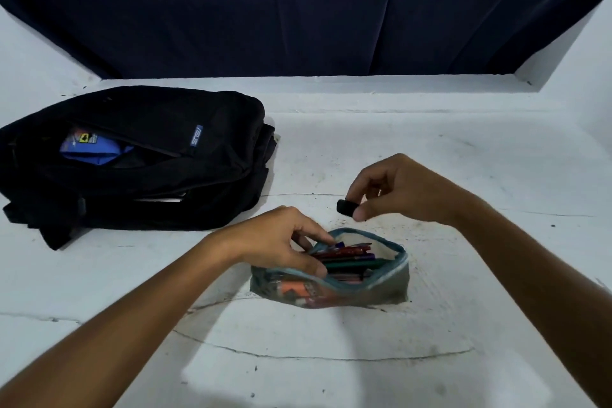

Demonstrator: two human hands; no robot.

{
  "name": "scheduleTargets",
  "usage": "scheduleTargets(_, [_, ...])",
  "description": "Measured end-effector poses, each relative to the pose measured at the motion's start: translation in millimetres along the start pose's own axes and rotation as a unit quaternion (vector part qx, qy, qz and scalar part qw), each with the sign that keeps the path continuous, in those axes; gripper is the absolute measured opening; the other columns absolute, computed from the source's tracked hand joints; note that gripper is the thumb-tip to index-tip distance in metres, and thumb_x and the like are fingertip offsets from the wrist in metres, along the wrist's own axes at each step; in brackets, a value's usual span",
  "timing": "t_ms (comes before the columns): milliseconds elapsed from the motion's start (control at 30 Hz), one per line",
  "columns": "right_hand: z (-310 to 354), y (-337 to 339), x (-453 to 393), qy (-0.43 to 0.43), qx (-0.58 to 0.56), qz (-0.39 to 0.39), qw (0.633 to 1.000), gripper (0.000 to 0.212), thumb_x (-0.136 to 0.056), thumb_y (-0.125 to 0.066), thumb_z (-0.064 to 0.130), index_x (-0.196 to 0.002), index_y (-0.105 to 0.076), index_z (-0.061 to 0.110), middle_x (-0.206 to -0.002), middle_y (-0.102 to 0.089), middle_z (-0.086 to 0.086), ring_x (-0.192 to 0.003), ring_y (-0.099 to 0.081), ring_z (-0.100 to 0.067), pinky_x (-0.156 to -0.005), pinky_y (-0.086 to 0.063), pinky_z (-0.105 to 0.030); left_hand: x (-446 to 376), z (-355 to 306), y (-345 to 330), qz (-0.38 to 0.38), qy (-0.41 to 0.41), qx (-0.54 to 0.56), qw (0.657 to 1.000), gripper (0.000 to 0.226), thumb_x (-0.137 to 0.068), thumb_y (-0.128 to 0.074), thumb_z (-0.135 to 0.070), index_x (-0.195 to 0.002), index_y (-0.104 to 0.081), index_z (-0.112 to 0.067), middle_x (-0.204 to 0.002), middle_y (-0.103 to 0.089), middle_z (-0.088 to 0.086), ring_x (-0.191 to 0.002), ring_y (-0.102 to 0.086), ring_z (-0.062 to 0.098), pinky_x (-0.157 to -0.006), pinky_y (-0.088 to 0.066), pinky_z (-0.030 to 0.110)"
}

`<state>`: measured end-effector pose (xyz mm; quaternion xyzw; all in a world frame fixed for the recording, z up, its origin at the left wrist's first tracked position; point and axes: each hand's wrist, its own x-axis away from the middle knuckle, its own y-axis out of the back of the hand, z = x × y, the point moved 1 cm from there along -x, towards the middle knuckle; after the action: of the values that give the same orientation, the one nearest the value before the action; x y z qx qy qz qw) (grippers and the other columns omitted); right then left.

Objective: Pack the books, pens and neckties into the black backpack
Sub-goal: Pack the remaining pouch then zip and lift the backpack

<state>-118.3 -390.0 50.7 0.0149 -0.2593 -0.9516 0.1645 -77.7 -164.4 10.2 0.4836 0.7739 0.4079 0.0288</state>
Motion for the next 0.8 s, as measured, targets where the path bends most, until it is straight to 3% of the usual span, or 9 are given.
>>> scheduleTargets(100, [8.2, -14.8, 17.0, -0.004, 0.113, 0.041, 0.993, 0.01, -0.074, -0.082, 0.018, -0.08, -0.075, 0.022, -0.072, -0.068, 0.016, -0.06, -0.048, -0.002, -0.055, -0.037, -0.014, 0.2, 2.8, 0.4, 0.005, 0.007, 0.007, 1.0, 0.067, -0.062, -0.086, -0.051, -0.124, -0.064, -0.039, -0.116, -0.065, -0.026, -0.108, -0.061, -0.004, -0.092, -0.054, 0.029])
scheduleTargets(233, [-2.6, -39.8, 23.1, -0.002, 0.238, 0.05, 0.97, 0.01, -0.078, -0.079, 0.034, -0.087, -0.075, 0.031, -0.079, -0.059, 0.022, -0.085, -0.049, 0.001, -0.069, -0.039, -0.02, 1.1, 2.4, -1.2, 0.009, 0.011, 0.009, 1.0, 0.074, -0.058, -0.089, -0.047, -0.126, -0.062, -0.036, -0.119, -0.065, -0.025, -0.109, -0.06, -0.004, -0.091, -0.054, 0.026])
scheduleTargets(300, [-4.6, -45.2, 25.8, 0.013, 0.252, 0.057, 0.966, 0.005, -0.084, -0.072, 0.039, -0.08, -0.073, 0.036, -0.082, -0.058, 0.019, -0.092, -0.044, 0.0, -0.074, -0.042, -0.028, 3.4, 0.4, -0.8, 0.009, 0.017, 0.009, 1.0, 0.076, -0.058, -0.091, -0.044, -0.127, -0.062, -0.035, -0.119, -0.064, -0.026, -0.109, -0.06, -0.005, -0.09, -0.053, 0.023])
scheduleTargets(367, [-5.6, -43.8, 27.4, 0.018, 0.244, 0.055, 0.968, 0.016, -0.089, -0.065, 0.035, -0.074, -0.07, 0.036, -0.084, -0.057, 0.015, -0.095, -0.041, 0.0, -0.076, -0.042, -0.031, 5.1, -3.3, 0.0, 0.012, 0.021, 0.014, 1.0, 0.078, -0.058, -0.092, -0.039, -0.129, -0.06, -0.036, -0.121, -0.063, -0.026, -0.11, -0.059, -0.005, -0.091, -0.052, 0.021])
scheduleTargets(500, [-1.3, -39.1, 23.2, -0.018, 0.22, 0.08, 0.972, 0.019, -0.093, -0.058, 0.027, -0.09, -0.077, 0.028, -0.091, -0.053, 0.015, -0.098, -0.041, 0.003, -0.083, -0.04, -0.027, 9.6, -2.7, 4.4, 0.017, 0.029, 0.035, 0.999, 0.094, -0.058, -0.094, -0.028, -0.138, -0.046, -0.041, -0.126, -0.06, -0.02, -0.11, -0.06, -0.005, -0.095, -0.051, 0.022])
scheduleTargets(567, [0.5, -38.3, 21.4, -0.037, 0.199, 0.1, 0.974, 0.021, -0.093, -0.057, 0.023, -0.089, -0.077, 0.028, -0.094, -0.052, 0.014, -0.097, -0.042, 0.004, -0.083, -0.038, -0.021, 15.2, 3.0, 6.9, 0.006, 0.046, 0.045, 0.998, 0.085, -0.059, -0.094, -0.025, -0.131, -0.051, -0.037, -0.118, -0.064, -0.017, -0.104, -0.063, -0.004, -0.095, -0.053, 0.025])
scheduleTargets(667, [0.4, -36.7, 21.5, -0.045, 0.172, 0.11, 0.978, 0.028, -0.093, -0.056, 0.016, -0.083, -0.074, 0.034, -0.1, -0.05, 0.011, -0.098, -0.04, 0.009, -0.079, -0.032, -0.011, 25.4, 9.0, 7.2, -0.009, 0.049, 0.039, 0.998, 0.05, -0.063, -0.092, -0.019, -0.107, -0.069, -0.027, -0.1, -0.073, -0.015, -0.095, -0.067, -0.001, -0.09, -0.055, 0.027])
scheduleTargets(800, [-3.8, -37.1, 22.8, -0.037, 0.17, 0.105, 0.979, 0.035, -0.09, -0.054, 0.014, -0.077, -0.069, 0.043, -0.105, -0.048, 0.011, -0.104, -0.035, 0.005, -0.082, -0.027, -0.014, 32.8, 16.1, 7.1, -0.031, 0.035, 0.059, 0.997, 0.029, -0.068, -0.088, -0.014, -0.094, -0.078, -0.022, -0.099, -0.074, -0.014, -0.093, -0.07, 0.004, -0.087, -0.057, 0.03])
